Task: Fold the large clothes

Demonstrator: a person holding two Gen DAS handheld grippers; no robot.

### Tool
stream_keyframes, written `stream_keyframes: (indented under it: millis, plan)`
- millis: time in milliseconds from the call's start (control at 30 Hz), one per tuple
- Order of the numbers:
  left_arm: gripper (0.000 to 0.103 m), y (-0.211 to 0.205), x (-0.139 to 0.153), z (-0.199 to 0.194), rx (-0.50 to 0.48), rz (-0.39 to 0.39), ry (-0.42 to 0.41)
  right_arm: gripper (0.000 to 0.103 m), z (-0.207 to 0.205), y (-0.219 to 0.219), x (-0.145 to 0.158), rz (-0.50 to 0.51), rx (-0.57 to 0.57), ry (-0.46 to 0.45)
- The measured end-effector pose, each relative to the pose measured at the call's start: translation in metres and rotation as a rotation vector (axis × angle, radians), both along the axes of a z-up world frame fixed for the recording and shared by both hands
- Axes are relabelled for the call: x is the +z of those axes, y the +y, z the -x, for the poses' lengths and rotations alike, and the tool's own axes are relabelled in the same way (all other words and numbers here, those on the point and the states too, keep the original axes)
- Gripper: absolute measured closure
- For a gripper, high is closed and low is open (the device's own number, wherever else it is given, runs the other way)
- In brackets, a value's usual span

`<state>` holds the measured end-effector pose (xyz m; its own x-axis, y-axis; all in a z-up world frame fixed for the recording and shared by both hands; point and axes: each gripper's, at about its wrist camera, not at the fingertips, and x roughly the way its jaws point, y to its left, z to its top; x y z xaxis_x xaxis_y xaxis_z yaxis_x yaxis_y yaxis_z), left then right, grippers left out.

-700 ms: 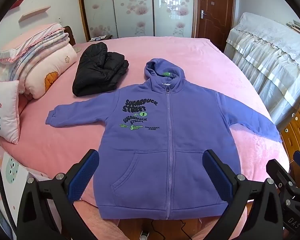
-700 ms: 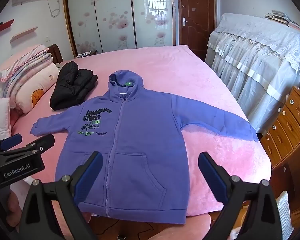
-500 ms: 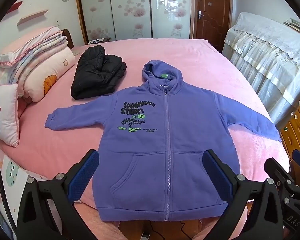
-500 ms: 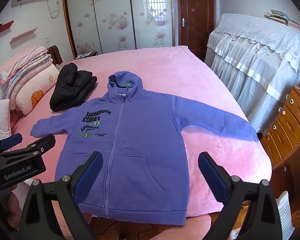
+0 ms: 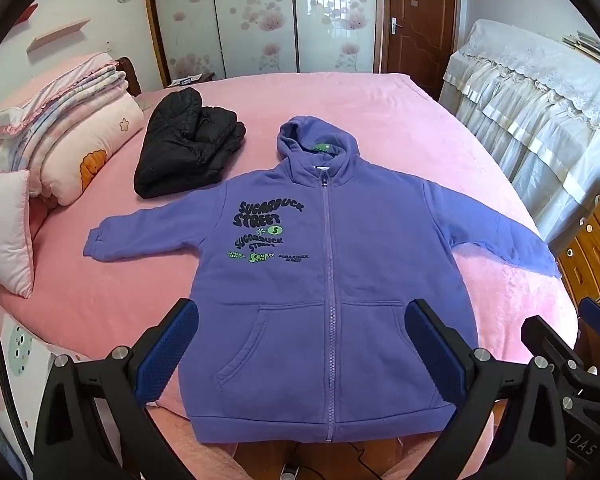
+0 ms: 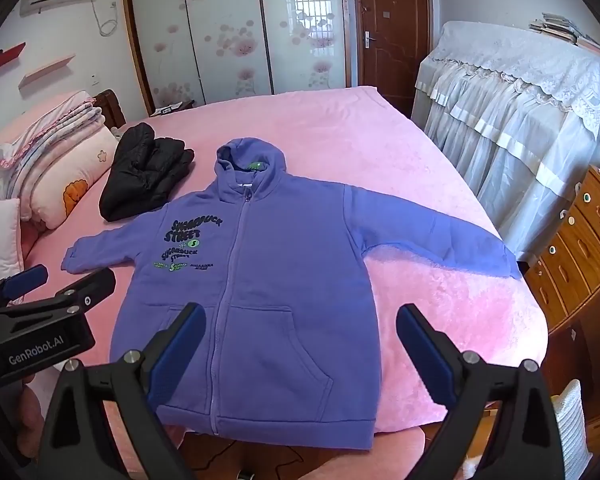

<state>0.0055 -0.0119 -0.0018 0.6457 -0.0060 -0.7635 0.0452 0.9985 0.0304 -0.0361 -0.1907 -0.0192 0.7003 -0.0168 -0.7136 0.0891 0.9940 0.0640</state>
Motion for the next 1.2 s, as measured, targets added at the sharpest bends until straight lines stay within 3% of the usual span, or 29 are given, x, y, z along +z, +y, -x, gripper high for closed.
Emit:
stream_keyframes:
  millis: [900,1200]
  plan:
    - [0.001,-0.014,-0.003,-0.016,-0.044,0.030,-0.024,0.006,-0.022,-0.017,-0.004,0.020,-0.049,-0.003]
    - [0.001,-0.014,-0.002,-0.015,-0.035,0.041,-0.013,0.006,-0.023,-0.024,-0.001,-0.032,-0.044,0.001]
